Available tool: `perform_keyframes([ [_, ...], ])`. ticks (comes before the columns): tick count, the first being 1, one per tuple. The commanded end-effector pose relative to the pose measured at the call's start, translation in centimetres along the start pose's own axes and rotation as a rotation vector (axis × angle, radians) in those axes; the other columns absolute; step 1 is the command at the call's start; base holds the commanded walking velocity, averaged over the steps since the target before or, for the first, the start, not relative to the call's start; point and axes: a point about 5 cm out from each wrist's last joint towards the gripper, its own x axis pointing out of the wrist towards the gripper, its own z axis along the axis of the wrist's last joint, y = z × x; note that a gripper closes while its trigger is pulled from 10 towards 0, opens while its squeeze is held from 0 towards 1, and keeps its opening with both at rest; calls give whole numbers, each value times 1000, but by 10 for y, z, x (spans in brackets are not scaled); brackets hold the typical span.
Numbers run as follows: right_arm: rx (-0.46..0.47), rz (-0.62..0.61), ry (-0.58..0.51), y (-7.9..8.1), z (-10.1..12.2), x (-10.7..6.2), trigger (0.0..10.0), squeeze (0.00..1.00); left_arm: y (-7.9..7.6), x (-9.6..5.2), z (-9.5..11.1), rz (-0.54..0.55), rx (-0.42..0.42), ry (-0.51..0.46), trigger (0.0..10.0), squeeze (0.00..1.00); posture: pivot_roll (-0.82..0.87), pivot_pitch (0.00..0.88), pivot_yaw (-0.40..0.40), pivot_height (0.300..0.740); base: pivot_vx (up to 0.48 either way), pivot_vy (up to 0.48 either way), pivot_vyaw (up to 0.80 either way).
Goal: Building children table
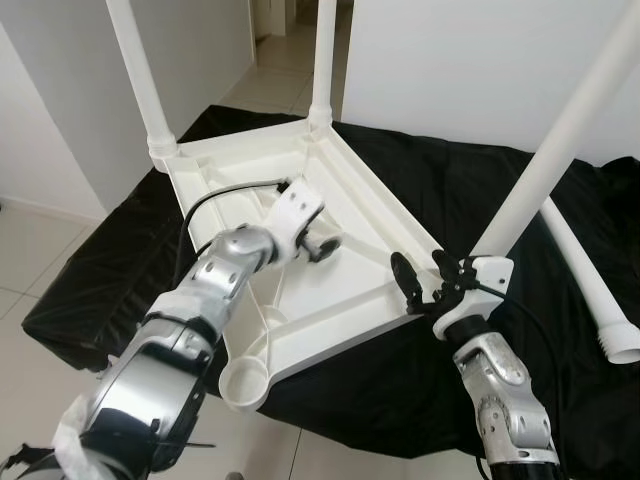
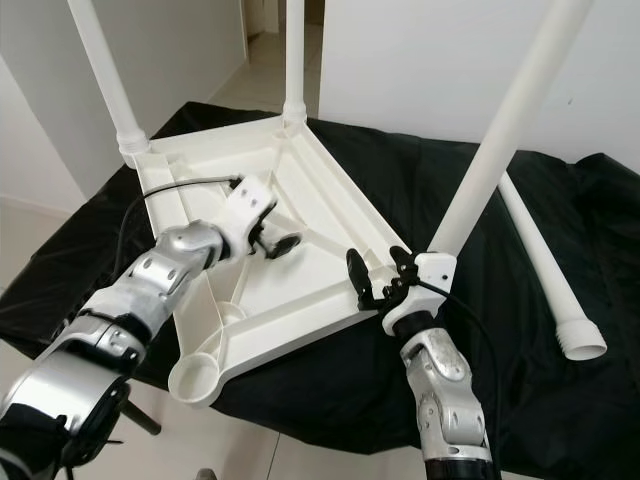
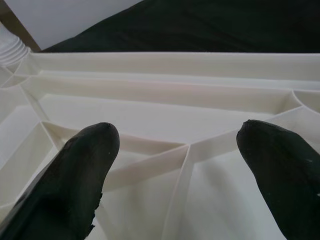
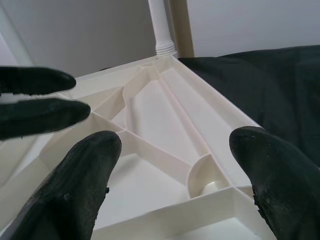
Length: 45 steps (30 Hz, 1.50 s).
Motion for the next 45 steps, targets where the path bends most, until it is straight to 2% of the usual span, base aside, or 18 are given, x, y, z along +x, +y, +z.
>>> perform_keyframes([
  [1,-2,-9,4,0,-3,0,10000,0,4,0,-5,66,-12,14,10000,0,-83,0,5,740,0,0,0],
  [9,-5,-70,-14,0,-5,0,10000,0,-2,7,1,34,-12,-5,10000,0,-84,0,14,740,0,0,0],
  [22,-13,-83,-11,1,-8,3,10000,0,-5,13,2,15,-29,-11,10000,0,-86,0,20,740,0,0,0],
  [27,-23,-79,-11,1,-9,4,10000,0,-11,20,-7,-24,-77,55,10000,0,-88,0,21,740,0,0,0],
  [36,-28,-82,-13,2,-10,5,10000,0,-11,20,-16,-8,-122,109,10000,0,-102,0,26,740,0,0,0],
  [43,-35,-85,-15,2,-10,6,10000,0,-7,19,-26,52,-154,159,10000,0,-109,0,25,740,0,0,0],
  [44,-39,-81,-16,2,-9,7,10000,0,-3,17,-30,109,-172,183,10000,0,-113,0,24,740,0,0,0],
  [45,-39,-81,-16,2,-9,7,10000,0,-3,17,-30,109,-172,183,10000,0,-113,0,24,740,0,0,0],
])
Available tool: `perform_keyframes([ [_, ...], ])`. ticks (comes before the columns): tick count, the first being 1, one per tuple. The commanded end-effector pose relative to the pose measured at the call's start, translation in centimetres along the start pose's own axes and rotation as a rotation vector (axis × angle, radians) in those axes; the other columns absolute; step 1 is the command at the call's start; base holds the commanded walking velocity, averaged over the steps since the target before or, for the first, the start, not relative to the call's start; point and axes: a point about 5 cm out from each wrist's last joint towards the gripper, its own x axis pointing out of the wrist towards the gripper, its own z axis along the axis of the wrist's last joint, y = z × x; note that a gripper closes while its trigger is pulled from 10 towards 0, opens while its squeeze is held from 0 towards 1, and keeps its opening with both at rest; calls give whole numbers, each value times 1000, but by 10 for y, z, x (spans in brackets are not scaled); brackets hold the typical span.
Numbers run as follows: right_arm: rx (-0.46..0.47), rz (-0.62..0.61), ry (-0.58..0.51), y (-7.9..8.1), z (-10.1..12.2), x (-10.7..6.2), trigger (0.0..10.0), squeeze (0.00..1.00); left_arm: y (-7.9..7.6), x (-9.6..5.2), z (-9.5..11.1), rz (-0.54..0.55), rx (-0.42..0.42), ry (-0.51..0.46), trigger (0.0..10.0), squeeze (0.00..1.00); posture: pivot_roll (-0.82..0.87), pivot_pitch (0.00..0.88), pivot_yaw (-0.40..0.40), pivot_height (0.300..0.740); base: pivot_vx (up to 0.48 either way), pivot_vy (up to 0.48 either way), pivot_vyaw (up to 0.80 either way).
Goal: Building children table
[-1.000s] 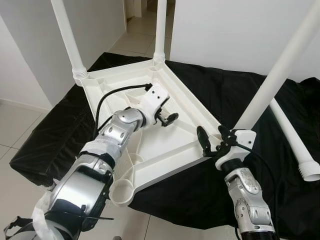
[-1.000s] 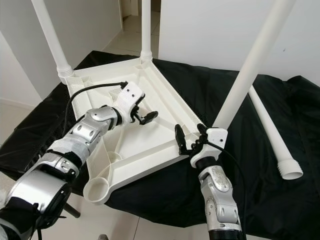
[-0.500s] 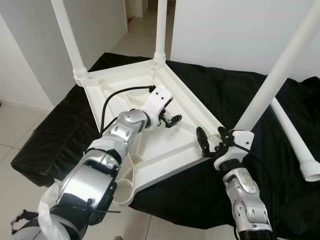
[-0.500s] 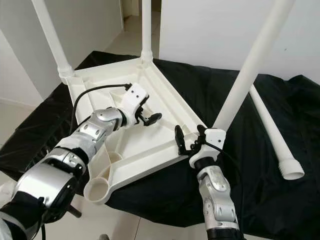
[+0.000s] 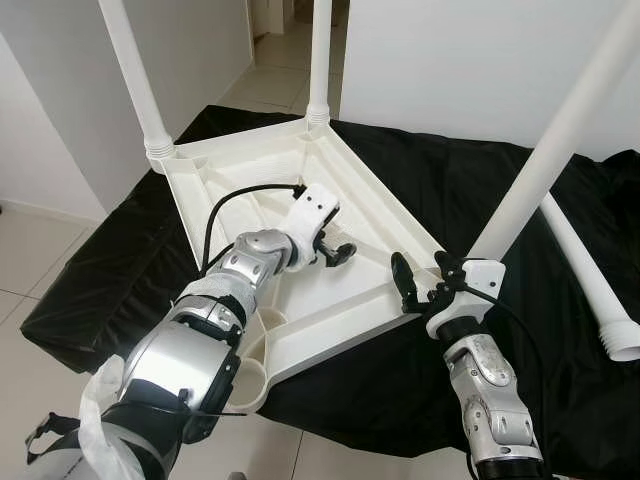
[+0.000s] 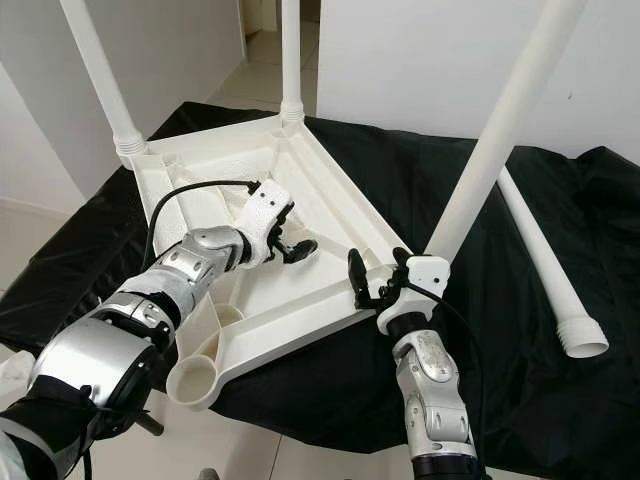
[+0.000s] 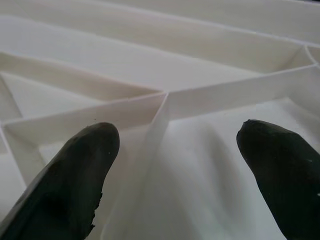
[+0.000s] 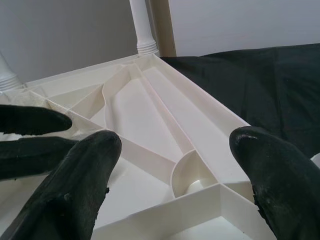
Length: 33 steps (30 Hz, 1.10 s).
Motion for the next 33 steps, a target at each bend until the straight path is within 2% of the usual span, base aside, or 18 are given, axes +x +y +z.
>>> perform_keyframes([
  [1,-3,1,-4,1,0,2,10000,0,10,-1,1,148,-3,19,10000,0,-113,0,24,740,0,0,0],
  [6,-7,6,-2,2,-1,2,10000,0,13,-2,-3,183,-35,40,10000,0,-118,0,22,740,0,0,0],
  [16,-16,16,12,5,-1,-2,10000,0,17,-2,-1,222,-45,71,10000,0,-126,0,18,740,0,0,0],
  [26,-24,29,39,9,-2,-9,10000,0,18,-3,-1,214,-75,96,10000,0,-142,52,14,740,0,0,0],
  [28,-28,26,53,9,-2,-15,10000,0,17,-3,-6,208,-91,122,10000,0,-163,89,18,740,0,0,0],
  [33,-29,19,63,9,-3,-19,10000,0,14,-2,-10,189,-108,135,10000,0,-170,101,16,740,0,0,0],
])
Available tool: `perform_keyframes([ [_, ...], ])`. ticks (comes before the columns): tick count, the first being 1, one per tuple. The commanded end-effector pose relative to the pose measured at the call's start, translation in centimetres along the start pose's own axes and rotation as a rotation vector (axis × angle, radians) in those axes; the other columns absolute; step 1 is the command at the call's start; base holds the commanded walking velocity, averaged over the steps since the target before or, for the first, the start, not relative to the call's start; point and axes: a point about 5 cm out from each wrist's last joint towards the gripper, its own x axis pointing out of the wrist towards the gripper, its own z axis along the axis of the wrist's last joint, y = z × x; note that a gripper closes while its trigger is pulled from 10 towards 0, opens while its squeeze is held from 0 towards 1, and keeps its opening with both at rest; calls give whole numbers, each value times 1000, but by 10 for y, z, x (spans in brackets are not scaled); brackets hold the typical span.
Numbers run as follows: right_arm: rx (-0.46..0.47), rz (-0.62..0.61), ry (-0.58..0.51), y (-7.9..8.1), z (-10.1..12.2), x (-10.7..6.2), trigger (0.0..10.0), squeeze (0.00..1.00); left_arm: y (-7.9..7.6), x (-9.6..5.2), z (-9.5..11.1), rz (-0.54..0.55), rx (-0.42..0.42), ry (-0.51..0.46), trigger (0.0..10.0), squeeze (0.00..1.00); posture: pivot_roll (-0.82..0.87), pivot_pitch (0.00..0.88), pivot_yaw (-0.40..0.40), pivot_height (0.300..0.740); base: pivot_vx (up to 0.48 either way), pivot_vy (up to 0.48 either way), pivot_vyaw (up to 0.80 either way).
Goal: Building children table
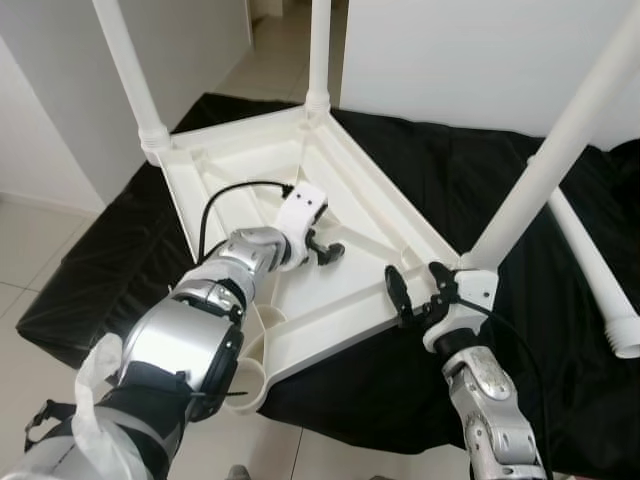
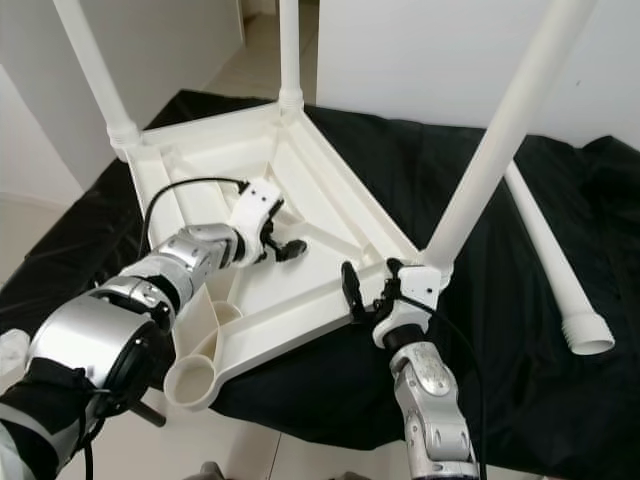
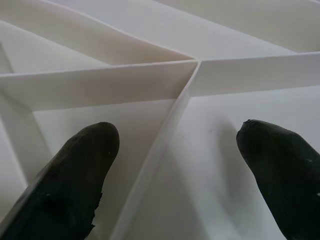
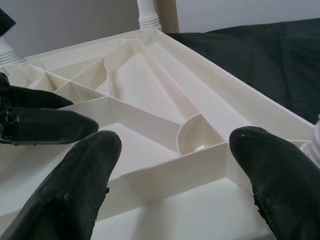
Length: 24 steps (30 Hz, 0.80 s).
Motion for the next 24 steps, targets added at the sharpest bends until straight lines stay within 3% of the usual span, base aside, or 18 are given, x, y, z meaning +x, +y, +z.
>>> perform_keyframes([
  [1,-6,-1,24,1,-3,-3,10000,0,7,0,-12,164,-28,53,10000,0,-170,101,16,740,0,0,0],
  [2,-7,-4,27,1,-3,-5,10000,0,5,1,-13,158,-32,56,10000,0,-175,107,17,740,0,0,0],
  [3,-8,-6,31,2,-3,-7,10000,0,5,1,-14,155,-40,58,8863,0,-175,107,17,740,0,0,0],
  [4,-8,-9,35,2,-3,-8,10000,0,4,1,-14,152,-47,57,3765,0,-176,111,17,740,0,0,0],
  [7,-8,-10,37,2,-3,-9,10000,0,4,1,-15,150,-52,55,3765,0,-176,111,17,740,0,0,0],
  [9,-7,-14,43,2,-3,-10,10000,0,4,1,-15,148,-54,55,0,0,-175,113,17,740,0,0,0],
  [24,-6,-19,46,4,-2,-9,10000,0,1,3,-15,144,-36,47,0,0,-165,101,20,740,0,0,0],
])
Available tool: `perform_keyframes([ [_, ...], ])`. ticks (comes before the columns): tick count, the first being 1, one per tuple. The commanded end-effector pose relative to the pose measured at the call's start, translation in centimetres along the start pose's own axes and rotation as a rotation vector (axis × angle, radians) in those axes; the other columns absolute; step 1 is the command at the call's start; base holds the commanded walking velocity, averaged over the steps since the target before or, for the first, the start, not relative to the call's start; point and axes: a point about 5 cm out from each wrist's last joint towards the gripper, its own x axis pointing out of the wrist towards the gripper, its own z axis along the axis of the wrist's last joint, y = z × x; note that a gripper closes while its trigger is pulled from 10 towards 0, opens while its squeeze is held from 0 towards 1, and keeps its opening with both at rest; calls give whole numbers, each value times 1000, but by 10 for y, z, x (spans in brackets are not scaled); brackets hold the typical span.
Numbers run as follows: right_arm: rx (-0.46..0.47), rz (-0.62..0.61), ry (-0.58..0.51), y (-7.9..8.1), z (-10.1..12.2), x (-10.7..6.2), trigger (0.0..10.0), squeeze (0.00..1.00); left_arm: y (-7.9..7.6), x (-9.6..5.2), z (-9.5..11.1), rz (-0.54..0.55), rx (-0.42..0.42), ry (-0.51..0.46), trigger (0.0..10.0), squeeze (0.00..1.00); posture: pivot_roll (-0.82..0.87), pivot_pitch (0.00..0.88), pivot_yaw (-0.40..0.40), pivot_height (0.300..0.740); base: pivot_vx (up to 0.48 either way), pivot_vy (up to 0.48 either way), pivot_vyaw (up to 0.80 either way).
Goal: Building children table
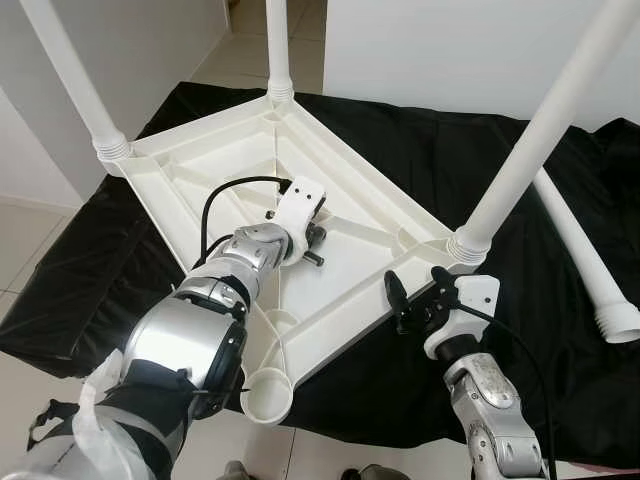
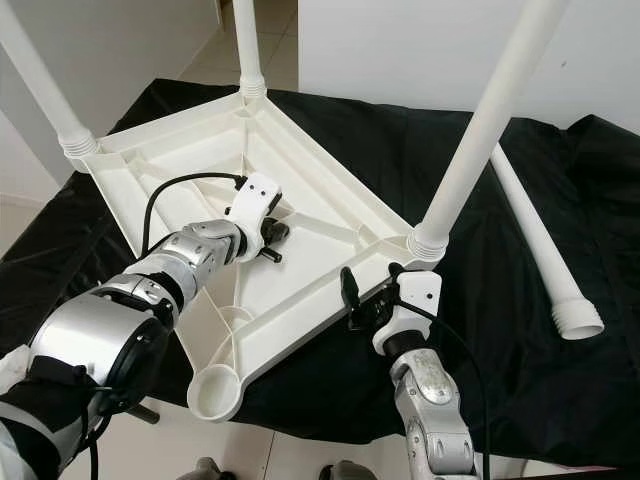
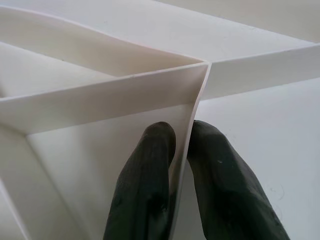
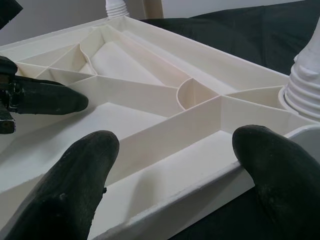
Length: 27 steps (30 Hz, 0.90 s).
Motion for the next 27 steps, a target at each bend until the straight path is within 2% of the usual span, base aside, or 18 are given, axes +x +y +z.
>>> perform_keyframes([
  [1,3,-9,21,0,-2,-1,10000,0,-6,2,-20,9,-18,59,0,0,-165,101,20,740,0,0,0],
  [5,3,-9,20,0,-2,0,10000,0,-8,3,-19,2,-15,56,0,0,-164,98,23,740,0,0,0],
  [8,2,-11,19,0,-2,2,10000,0,-19,7,-15,-43,2,41,0,0,-157,93,25,740,0,0,0],
  [9,2,-12,18,1,-2,2,10000,0,-25,8,-13,-72,13,33,5333,0,-156,91,27,740,0,0,0],
  [12,3,-12,18,1,-2,3,10000,0,-31,10,-11,-105,26,25,5333,0,-156,91,27,740,0,0,0],
  [13,5,-14,15,0,-3,5,10000,0,-43,11,-5,-210,37,-1,10000,0,-145,81,30,740,0,0,0],
  [14,5,-14,15,0,-3,5,10000,0,-43,11,-5,-210,37,-1,10000,0,-145,81,30,740,0,0,0],
  [15,7,-14,12,1,-3,7,10000,0,-47,10,2,-295,52,-34,10000,0,-142,78,31,740,0,0,0],
  [18,8,-14,11,1,-3,7,10000,0,-48,8,5,-327,43,-53,10000,0,-142,78,31,740,0,0,0],
  [19,8,-13,10,1,-3,8,10000,0,-46,6,9,-358,49,-76,10000,1000,-134,72,32,740,0,0,0],
  [24,10,-10,9,2,-4,11,10000,0,-40,-3,23,-455,104,-137,10000,992,-127,67,31,740,0,0,0],
  [25,10,-8,7,2,-4,12,10000,0,-37,-6,27,-467,123,-153,10000,0,-124,63,30,740,0,0,0],
  [27,10,-6,6,2,-3,13,10000,0,-33,-9,30,-474,142,-169,10000,0,-124,63,30,740,0,0,0],
])
